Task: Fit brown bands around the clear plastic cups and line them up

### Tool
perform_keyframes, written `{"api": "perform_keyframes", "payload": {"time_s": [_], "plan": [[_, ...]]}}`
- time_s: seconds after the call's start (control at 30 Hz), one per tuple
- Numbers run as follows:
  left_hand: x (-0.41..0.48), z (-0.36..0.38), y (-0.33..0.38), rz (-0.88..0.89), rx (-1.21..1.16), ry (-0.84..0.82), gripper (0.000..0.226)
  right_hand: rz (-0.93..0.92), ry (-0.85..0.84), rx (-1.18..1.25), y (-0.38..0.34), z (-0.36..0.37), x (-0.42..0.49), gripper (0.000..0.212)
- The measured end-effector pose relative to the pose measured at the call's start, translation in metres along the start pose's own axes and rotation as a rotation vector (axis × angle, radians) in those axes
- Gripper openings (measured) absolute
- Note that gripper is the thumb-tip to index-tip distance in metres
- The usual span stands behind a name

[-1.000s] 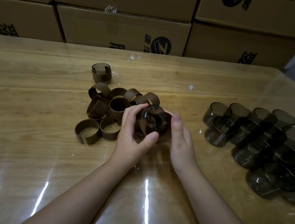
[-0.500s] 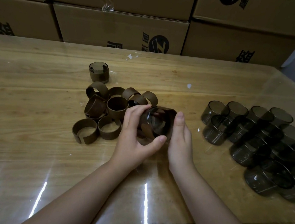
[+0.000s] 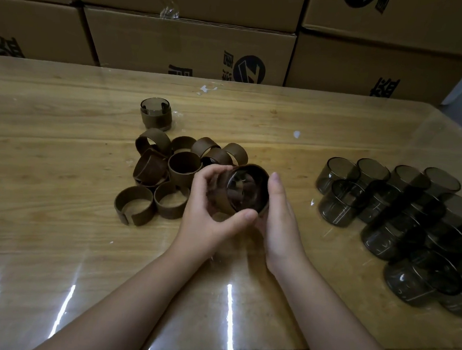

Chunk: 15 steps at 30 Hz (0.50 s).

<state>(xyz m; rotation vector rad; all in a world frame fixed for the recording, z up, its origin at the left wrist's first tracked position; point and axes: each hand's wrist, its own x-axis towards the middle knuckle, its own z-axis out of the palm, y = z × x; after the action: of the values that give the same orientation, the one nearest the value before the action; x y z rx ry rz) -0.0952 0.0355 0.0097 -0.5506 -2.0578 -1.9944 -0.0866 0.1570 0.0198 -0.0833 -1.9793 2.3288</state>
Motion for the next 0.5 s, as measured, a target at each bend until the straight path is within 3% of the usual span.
{"api": "perform_keyframes", "payload": {"time_s": [0.17,0.27,0.4,0.5], "plan": [[0.006,-0.003,-0.001,-0.128,-0.195,-0.021,0.097,0.051,0.022,0.059,-0.005,-0.001,0.003,0.05],[0.01,-0.003,-0.004,-0.27,-0.359,-0.026,0.112,0.014,0.072,0.12,-0.004,-0.002,0.004,0.047],[0.011,-0.006,-0.007,-0.312,-0.43,-0.099,0.085,-0.007,0.101,0.165,-0.004,-0.003,0.005,0.054],[0.012,-0.007,-0.008,-0.322,-0.461,-0.123,0.079,-0.006,0.103,0.175,-0.003,-0.003,0.006,0.061]]}}
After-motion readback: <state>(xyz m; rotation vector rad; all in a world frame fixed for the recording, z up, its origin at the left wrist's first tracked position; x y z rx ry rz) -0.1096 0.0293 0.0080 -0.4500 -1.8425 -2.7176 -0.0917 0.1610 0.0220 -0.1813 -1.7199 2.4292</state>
